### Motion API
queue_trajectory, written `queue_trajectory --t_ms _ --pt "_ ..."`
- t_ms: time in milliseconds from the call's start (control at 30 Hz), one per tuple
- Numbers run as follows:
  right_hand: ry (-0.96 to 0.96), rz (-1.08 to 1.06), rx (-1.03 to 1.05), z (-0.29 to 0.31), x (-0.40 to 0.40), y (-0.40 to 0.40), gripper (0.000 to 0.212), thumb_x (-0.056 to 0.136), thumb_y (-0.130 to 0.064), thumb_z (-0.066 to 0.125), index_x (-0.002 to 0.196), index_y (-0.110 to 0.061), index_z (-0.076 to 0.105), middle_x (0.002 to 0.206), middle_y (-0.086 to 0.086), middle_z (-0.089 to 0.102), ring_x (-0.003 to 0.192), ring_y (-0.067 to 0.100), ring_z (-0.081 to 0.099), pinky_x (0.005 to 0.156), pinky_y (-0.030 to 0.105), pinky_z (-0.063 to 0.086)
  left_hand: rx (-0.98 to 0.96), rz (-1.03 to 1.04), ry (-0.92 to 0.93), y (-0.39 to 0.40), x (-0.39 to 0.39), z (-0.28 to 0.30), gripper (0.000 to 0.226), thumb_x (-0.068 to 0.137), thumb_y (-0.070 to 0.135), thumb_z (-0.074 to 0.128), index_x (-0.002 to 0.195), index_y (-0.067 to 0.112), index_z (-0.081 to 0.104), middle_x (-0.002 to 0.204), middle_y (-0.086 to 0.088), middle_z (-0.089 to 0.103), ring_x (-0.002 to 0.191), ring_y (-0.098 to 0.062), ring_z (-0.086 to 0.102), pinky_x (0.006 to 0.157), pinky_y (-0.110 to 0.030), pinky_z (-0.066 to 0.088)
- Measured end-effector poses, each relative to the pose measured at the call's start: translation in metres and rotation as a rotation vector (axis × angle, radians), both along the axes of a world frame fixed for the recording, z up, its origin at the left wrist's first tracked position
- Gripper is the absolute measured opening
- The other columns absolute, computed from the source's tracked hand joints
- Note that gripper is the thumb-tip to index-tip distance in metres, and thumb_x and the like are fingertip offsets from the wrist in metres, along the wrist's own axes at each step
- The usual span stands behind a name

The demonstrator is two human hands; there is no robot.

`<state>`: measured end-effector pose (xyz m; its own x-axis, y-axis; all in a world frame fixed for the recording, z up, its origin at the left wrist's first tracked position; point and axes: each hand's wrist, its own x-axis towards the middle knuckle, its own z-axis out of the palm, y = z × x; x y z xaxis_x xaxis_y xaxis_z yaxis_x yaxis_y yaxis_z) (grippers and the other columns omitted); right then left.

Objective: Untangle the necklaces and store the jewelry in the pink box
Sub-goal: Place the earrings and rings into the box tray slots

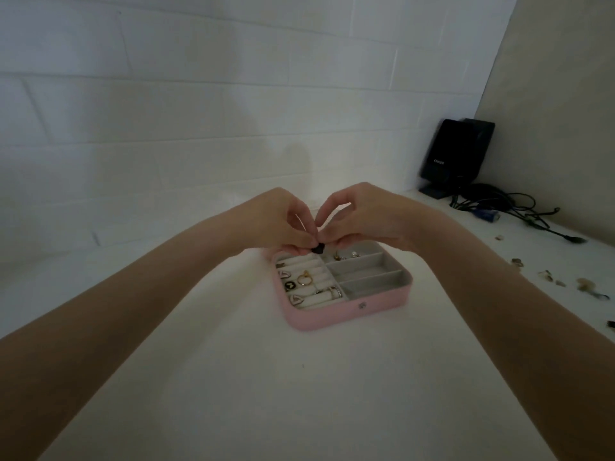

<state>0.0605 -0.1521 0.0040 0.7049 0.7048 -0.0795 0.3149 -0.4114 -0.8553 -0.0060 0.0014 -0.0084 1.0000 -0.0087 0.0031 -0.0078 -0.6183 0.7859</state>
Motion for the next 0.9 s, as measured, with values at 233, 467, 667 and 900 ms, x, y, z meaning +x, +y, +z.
queue_trajectory --t_ms 233,467,667,900 --pt "0.068 0.098 -0.115 -0.008 -0.007 0.005 0.023 0.075 0.003 0.072 0.094 -0.006 0.062 0.078 0.007 0.068 0.065 0.008 0.062 0.059 0.014 0.050 0.005 -0.053 0.061 0.009 -0.010 -0.009 0.010 0.080 0.004 0.070 0.077 0.008 0.062 0.066 -0.003 0.068 0.057 -0.007 0.064 0.063 -0.015 0.054" --pt "-0.173 0.141 -0.311 -0.013 -0.010 0.012 0.011 0.073 -0.016 0.077 0.083 -0.015 0.074 0.073 0.002 0.064 0.058 0.003 0.053 0.061 0.014 0.042 0.062 -0.060 0.063 0.017 -0.008 -0.005 0.013 0.079 0.004 0.070 0.075 0.012 0.061 0.061 0.001 0.066 0.056 -0.006 0.062 0.059 -0.015 0.053" --pt "-0.436 0.225 -0.475 -0.019 -0.016 0.027 0.016 0.071 -0.023 0.078 0.087 -0.022 0.074 0.075 -0.010 0.066 0.069 0.005 0.058 0.075 0.021 0.047 0.141 -0.060 0.067 0.023 -0.007 -0.001 0.014 0.080 0.002 0.068 0.073 0.011 0.060 0.068 -0.006 0.067 0.053 -0.003 0.062 0.054 -0.011 0.048" --pt "-0.391 0.204 -0.437 -0.016 -0.012 0.023 0.011 0.076 -0.024 0.073 0.085 -0.017 0.077 0.081 0.002 0.073 0.065 0.001 0.058 0.065 0.008 0.041 0.121 -0.090 0.086 0.023 -0.005 -0.004 0.014 0.080 0.001 0.068 0.074 0.010 0.060 0.067 -0.004 0.066 0.053 -0.003 0.061 0.055 -0.012 0.049"
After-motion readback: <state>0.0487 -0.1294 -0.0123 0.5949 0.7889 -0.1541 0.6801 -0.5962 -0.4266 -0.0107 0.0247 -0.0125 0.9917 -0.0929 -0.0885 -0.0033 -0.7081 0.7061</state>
